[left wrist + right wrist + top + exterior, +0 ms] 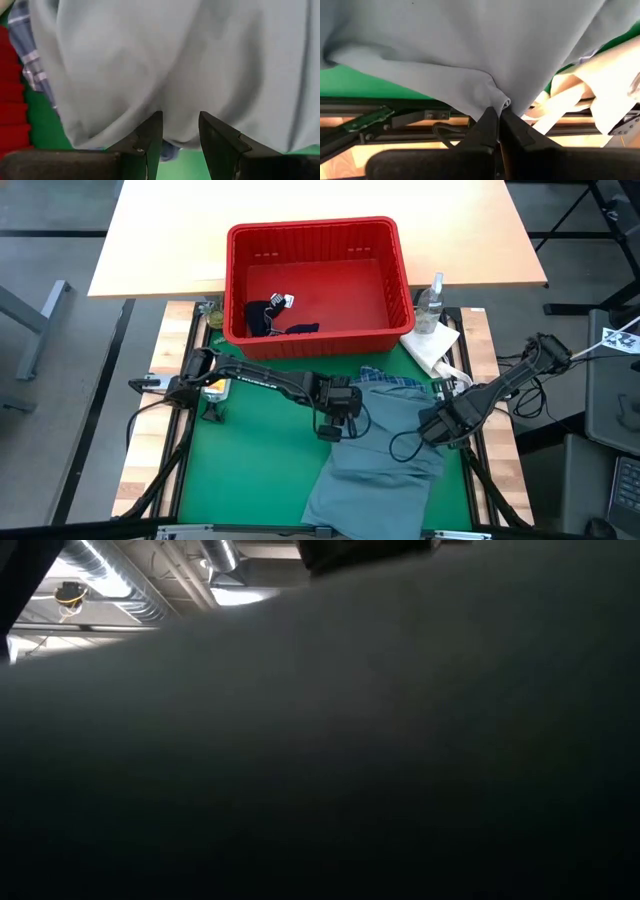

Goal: Fold Laundry from Bin
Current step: Fold the blue pants on top of the blue shirt

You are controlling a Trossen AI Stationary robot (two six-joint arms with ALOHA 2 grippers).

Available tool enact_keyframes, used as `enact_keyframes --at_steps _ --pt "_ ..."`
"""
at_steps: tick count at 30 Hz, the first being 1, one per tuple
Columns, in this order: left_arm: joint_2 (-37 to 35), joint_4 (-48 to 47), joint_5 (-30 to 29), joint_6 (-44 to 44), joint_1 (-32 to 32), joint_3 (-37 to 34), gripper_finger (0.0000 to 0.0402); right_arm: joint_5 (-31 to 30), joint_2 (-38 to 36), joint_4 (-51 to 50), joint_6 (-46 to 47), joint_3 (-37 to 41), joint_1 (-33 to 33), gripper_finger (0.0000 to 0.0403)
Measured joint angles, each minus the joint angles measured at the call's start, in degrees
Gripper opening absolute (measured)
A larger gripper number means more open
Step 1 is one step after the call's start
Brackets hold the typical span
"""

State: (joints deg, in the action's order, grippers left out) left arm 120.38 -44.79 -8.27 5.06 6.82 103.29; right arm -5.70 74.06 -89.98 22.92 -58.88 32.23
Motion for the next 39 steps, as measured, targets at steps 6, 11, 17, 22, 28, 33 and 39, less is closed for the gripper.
enact_keyframes --at_steps 6,11,17,22,28,33,39 --pt "0.0 -0.2 0.0 -0.8 -1.8 -0.1 0.0121 0.8 0.1 0.1 0.0 1.3 0.0 0.0009" --pt "0.0 -1.0 0.2 -1.4 -1.5 -0.1 0.0121 0.8 0.1 0.6 -0.2 1.3 0.0 0.0009" --pt "0.0 -1.1 0.5 -1.4 -0.7 -0.1 0.0121 0.2 0.1 1.4 -0.2 1.3 0.0 0.0035" --pt "0.0 -1.3 0.4 -1.3 -0.3 -0.1 0.0121 -0.2 0.1 1.5 -0.3 1.3 0.0 0.0089" --pt "0.0 -1.3 0.4 -0.5 0.1 -0.1 0.0121 -0.3 0.1 2.4 -0.3 1.3 0.0 0.0118" --pt "0.0 -1.2 0.4 -0.4 0.1 -0.1 0.0121 -0.3 0.1 5.6 -0.3 1.3 0.0 0.0118" --pt "0.0 -1.1 0.4 -1.0 0.3 -0.1 0.0121 -0.3 0.1 11.6 -0.3 1.3 0.0 0.0117"
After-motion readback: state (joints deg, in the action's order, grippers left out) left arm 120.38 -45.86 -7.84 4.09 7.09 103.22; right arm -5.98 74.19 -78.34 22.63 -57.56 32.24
